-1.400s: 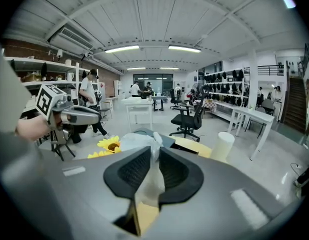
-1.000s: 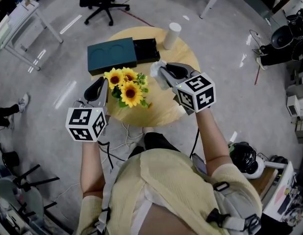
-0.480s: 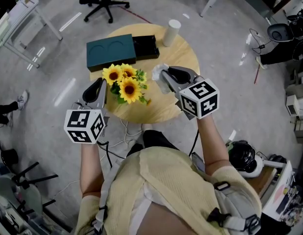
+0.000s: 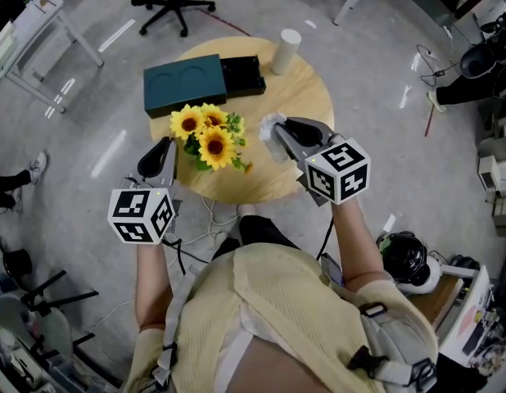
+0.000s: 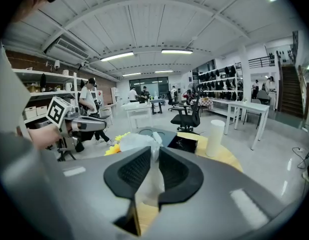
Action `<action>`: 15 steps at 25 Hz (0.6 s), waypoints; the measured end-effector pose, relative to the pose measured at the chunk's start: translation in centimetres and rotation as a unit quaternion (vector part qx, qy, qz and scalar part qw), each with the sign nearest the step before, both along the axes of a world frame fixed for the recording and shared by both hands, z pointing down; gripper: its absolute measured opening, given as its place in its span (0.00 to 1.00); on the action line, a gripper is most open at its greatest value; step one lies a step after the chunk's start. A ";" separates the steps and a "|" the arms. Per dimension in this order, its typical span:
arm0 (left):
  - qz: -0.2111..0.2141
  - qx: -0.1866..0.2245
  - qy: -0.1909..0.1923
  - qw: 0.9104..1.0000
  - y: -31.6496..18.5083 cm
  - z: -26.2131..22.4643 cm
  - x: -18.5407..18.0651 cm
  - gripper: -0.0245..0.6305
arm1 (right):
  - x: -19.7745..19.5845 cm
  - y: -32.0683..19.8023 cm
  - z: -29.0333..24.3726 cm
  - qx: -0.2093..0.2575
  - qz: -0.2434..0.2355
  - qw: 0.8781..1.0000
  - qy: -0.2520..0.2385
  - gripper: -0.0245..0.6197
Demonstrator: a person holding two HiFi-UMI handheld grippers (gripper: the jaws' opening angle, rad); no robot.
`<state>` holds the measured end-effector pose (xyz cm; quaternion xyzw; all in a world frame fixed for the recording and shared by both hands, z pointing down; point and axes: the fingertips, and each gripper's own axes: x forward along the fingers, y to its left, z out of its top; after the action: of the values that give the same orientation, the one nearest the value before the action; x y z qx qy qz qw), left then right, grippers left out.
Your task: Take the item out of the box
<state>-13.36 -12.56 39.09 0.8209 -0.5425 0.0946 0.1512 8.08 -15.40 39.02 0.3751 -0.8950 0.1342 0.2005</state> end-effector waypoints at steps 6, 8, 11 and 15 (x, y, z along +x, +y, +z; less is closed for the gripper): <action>-0.002 0.001 0.002 1.000 0.2 -0.1 -0.1 0.09 | 0.2 0.1 -0.2 0.003 0.002 1.000 -0.001 0.13; -0.003 0.002 0.003 1.000 0.2 -0.2 -0.1 0.09 | 0.3 0.0 -0.3 0.004 0.002 1.000 -0.002 0.13; -0.002 0.003 0.002 1.000 0.2 -0.4 0.0 0.09 | 0.3 0.0 -0.4 0.004 0.002 1.000 -0.001 0.13; -0.002 0.002 0.003 1.000 0.2 -0.4 0.0 0.09 | 0.3 -0.1 -0.4 0.003 0.002 1.000 -0.002 0.13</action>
<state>-13.34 -12.32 38.71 0.8205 -0.5437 0.0908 0.1511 8.39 -15.46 38.65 0.3771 -0.8953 0.1323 0.1969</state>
